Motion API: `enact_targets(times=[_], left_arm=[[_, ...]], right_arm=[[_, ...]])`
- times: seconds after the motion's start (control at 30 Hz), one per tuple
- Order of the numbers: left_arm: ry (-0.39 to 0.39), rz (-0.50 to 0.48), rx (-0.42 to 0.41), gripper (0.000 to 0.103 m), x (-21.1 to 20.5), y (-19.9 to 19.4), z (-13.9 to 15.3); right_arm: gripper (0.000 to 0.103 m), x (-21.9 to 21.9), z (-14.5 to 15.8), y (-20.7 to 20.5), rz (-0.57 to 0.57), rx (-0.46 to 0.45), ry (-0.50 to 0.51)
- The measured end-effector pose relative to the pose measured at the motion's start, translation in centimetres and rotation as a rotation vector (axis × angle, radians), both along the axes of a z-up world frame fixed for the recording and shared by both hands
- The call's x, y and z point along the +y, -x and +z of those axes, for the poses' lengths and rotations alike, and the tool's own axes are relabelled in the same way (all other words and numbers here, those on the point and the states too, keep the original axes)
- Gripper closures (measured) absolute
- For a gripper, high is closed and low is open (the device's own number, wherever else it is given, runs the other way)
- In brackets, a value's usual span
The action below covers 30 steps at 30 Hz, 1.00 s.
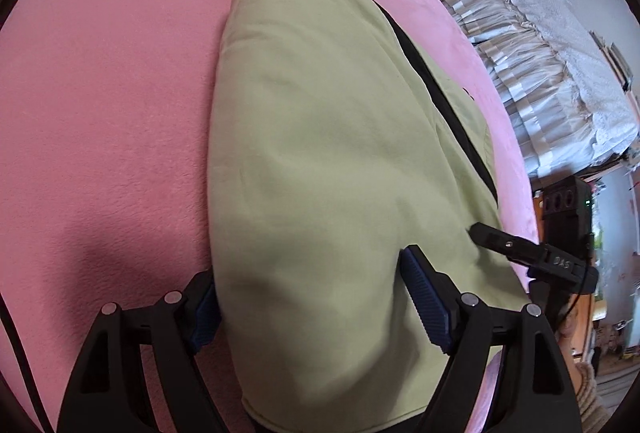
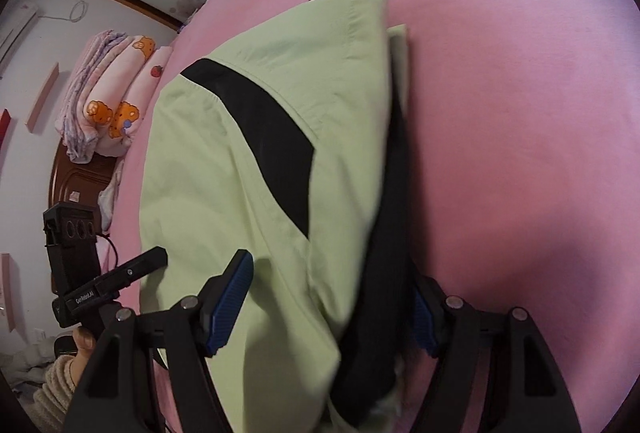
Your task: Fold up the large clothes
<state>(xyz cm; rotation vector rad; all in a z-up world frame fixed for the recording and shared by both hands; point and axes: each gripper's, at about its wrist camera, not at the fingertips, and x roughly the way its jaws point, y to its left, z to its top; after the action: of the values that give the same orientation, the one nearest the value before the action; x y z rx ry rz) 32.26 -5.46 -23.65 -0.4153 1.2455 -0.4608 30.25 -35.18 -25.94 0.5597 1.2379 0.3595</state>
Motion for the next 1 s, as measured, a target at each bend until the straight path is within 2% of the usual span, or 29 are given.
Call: enact_targets(times=[0.07,0.13,0.23,0.27,0.3,0.4,0.43,0.53,0.63,0.83,1.0], left_arm=[[0.035,0.000,0.015,0.022,0.0,-0.5,-0.6],[0.065,0.007,0.034,0.021,-0.1,-1.1,-1.2],[0.082,0.037,0.053,0.022,-0.4,-1.8,-1.7],[0.075,0.043,0.053,0.025,-0.5,-1.9,-1.7],[0.056,0.046,0.046,0.033,-0.7,-1.8,-1.3],[-0.033,0.005,-0.029,0.063,-1.8,-1.0,1.0],[-0.060,-0.003,-0.056,0.068,-1.9,-0.6,1.9],[-0.150,-0.009,-0.131,0.073,-2.1,1.4,5.0],[-0.207,-0.025,-0.189,0.075,-1.0,3.2,7.6],[-0.268,0.008,-0.257,0.075,6.9,4.9,13.7],[-0.333,0.059,-0.278,0.075,14.3,2.2,18.3]], right_arm=[[0.035,0.9,-0.2,-0.7,0.010,-0.010,0.016],[0.041,1.6,-0.3,-1.2,0.016,-0.021,0.037],[0.068,2.1,-0.1,-1.6,0.021,-0.029,0.032],[0.082,2.4,0.1,-1.6,0.024,-0.029,0.025],[0.086,2.8,0.6,-1.5,0.027,-0.036,0.044],[0.090,5.1,2.7,-1.0,0.047,-0.066,0.164],[0.090,5.9,3.4,-0.7,0.054,-0.079,0.188],[0.091,9.0,5.8,0.4,0.079,-0.115,0.236],[0.092,11.9,7.6,1.5,0.110,-0.132,0.259],[0.092,18.6,11.3,1.9,0.187,-0.206,0.185],[0.092,26.0,15.0,-1.5,0.235,-0.296,0.108]])
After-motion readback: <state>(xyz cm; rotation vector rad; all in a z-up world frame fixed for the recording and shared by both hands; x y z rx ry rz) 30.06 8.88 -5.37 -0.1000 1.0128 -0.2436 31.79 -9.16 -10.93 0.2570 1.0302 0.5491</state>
